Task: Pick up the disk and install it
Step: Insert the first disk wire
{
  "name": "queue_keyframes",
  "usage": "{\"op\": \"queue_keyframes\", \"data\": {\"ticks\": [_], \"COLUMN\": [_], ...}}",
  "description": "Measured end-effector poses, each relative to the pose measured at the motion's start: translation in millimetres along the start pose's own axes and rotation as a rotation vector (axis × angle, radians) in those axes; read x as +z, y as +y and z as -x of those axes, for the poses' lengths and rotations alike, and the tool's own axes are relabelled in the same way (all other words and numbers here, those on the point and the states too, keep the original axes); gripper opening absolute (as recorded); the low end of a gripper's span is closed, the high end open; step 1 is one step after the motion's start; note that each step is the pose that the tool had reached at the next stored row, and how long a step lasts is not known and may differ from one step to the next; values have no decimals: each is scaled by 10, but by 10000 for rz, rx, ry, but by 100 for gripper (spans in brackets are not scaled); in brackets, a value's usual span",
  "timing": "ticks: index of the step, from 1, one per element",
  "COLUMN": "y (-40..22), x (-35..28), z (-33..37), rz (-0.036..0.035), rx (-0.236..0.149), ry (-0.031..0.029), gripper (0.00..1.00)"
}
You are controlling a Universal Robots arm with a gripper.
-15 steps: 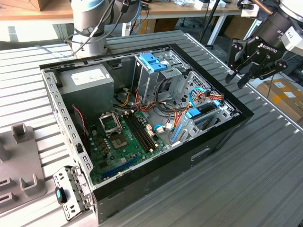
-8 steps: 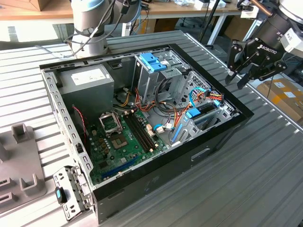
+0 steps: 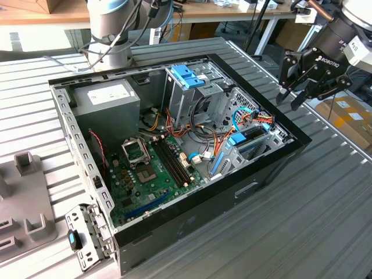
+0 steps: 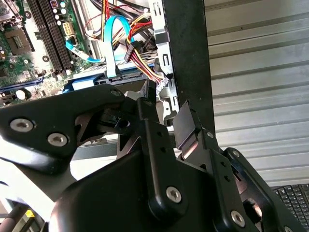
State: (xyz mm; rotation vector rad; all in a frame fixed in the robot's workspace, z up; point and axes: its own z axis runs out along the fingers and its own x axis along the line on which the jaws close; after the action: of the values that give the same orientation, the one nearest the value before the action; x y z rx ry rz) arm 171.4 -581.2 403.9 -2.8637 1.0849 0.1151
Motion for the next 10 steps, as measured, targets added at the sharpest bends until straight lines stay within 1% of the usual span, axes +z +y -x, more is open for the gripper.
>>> {"op": "queue_keyframes", "data": {"ticks": [10], "y": [12], "x": [14], "z": [2], "rz": [-9], "rx": [-1], "ry": [-8], "gripper": [42]}}
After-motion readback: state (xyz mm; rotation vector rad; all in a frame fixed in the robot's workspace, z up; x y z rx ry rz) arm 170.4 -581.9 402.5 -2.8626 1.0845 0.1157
